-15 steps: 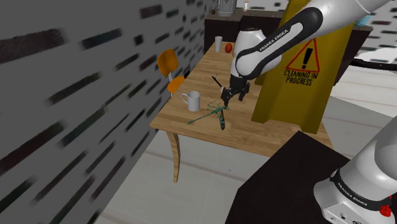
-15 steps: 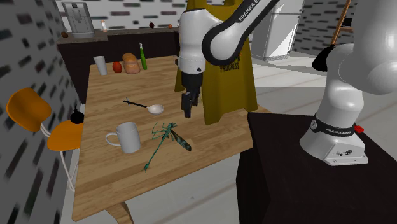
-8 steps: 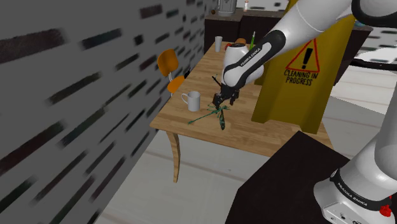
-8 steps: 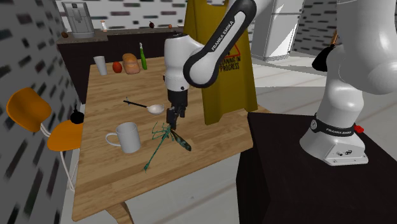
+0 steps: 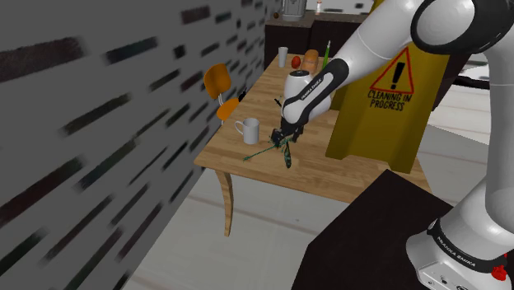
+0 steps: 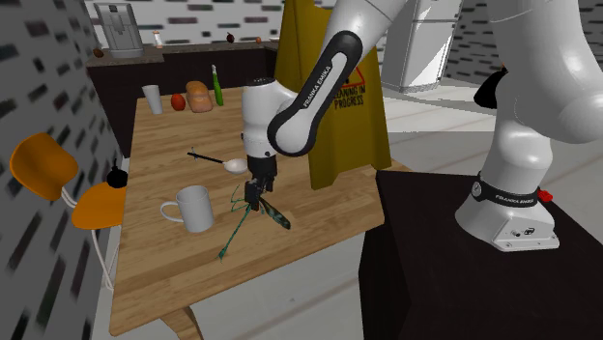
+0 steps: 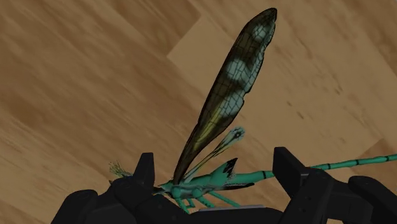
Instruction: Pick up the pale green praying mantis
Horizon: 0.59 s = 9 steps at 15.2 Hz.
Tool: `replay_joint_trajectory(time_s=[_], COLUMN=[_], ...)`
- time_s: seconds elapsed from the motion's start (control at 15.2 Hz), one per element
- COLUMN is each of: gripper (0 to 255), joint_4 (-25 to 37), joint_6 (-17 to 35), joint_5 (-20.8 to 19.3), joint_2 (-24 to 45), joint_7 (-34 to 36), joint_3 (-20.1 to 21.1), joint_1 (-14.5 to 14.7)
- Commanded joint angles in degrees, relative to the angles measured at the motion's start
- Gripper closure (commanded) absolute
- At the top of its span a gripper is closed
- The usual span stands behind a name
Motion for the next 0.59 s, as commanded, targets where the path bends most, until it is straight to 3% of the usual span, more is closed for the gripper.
replay_joint_trajectory(time_s=[0.0, 0.2, 0.26, 0.53], gripper=[0, 0, 255, 255], joint_4=[0.6, 0.9, 0.8, 0.8], joint_6=[1.0, 1.8, 1.7, 1.8], joint_5=[-0.1, -0.1, -0.1, -0.1], joint_2=[1.5, 2.6, 2.5, 2.6], joint_7=[0.1, 0.1, 0.1, 0.1], joint_3=[-0.1, -0.2, -0.2, -0.2], joint_1=[0.1, 0.1, 0.1, 0.1])
